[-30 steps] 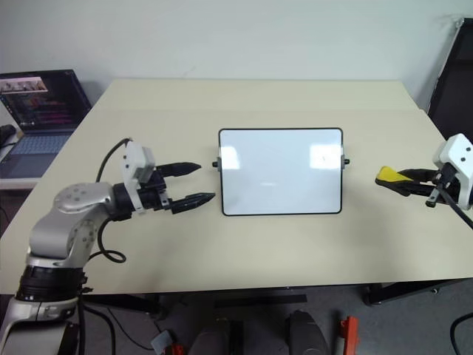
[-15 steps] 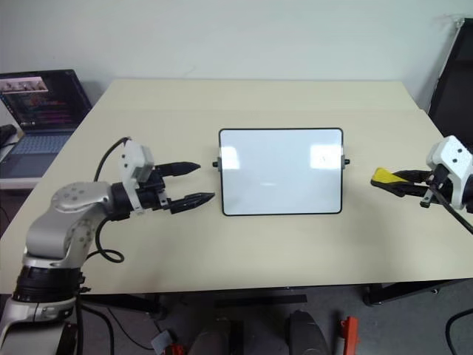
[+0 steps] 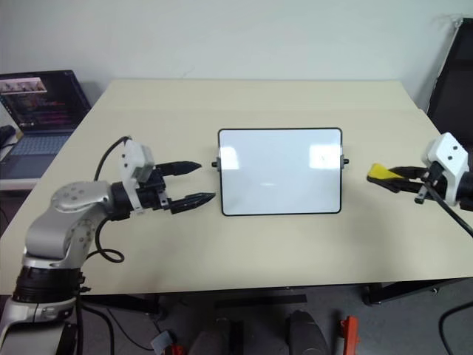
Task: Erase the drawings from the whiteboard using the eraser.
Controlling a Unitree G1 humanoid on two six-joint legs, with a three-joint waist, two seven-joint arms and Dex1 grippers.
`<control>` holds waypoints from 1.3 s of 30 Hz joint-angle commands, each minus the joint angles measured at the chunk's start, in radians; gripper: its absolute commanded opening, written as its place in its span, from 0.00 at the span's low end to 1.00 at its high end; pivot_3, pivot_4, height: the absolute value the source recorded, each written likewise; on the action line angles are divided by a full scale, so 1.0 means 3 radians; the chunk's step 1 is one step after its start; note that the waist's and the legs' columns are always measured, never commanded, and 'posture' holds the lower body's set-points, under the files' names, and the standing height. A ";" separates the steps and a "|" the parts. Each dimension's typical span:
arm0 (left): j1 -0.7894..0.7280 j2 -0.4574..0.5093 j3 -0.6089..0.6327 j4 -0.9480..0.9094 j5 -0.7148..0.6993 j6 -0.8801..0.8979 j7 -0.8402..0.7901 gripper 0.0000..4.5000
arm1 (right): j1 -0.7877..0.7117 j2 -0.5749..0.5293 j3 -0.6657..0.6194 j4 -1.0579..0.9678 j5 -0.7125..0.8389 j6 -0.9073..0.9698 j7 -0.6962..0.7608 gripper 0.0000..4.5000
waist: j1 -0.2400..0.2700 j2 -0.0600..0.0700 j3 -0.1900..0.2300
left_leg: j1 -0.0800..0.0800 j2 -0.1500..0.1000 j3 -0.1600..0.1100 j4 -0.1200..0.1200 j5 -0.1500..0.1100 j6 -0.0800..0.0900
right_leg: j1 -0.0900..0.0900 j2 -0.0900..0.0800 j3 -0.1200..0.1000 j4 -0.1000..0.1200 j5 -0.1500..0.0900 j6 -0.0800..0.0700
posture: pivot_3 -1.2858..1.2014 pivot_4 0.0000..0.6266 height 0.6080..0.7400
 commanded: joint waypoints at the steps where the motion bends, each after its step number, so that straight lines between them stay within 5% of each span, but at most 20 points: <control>1: -0.0067 -0.0034 0.0019 -0.0090 -0.0031 -0.0025 0.0016 1.00 | -0.0153 0.0319 -0.0207 -0.0185 0.0197 -0.0027 -0.0344 0.15 | 0.0000 0.0000 0.0000 | 0.0000 0.0000 0.0000 0.0001 0.0000 0.0000 | 0.0000 0.0000 0.0000 0.0002 0.0000 0.0000 | 0.52 0.24 1.00; 10: -0.0011 -0.0226 -0.0092 -0.0235 -0.0063 0.0000 0.0078 1.00 | -0.0122 0.1477 -0.0246 -0.0057 -0.0086 -0.0540 -0.1624 0.15 | 0.0016 0.0000 0.0000 | -0.0001 -0.0002 -0.0003 0.0003 0.0000 -0.0001 | 0.0001 -0.0002 -0.0002 0.0005 0.0002 -0.0001 | 0.52 0.24 1.00; 24: 0.0091 -0.0305 -0.0110 -0.0285 -0.0074 0.0048 0.0090 1.00 | -0.0362 0.1782 0.0228 0.0787 -0.0645 -0.1103 -0.1886 0.15 | -0.0025 0.0000 -0.0001 | 0.0007 -0.0002 -0.0001 0.0003 0.0000 0.0000 | 0.0005 -0.0002 0.0001 0.0009 0.0002 -0.0002 | 0.52 0.24 1.00; 39: 0.0186 -0.0241 -0.0037 -0.0364 -0.0063 0.0086 0.0122 1.00 | -0.0659 0.2235 0.0603 0.1490 -0.1163 -0.1518 -0.2330 0.15 | -0.0138 -0.0013 -0.0009 | 0.0113 0.0039 0.0021 0.0001 0.0001 0.0000 | 0.0088 0.0045 0.0030 0.0005 0.0002 -0.0030 | 0.52 0.24 1.00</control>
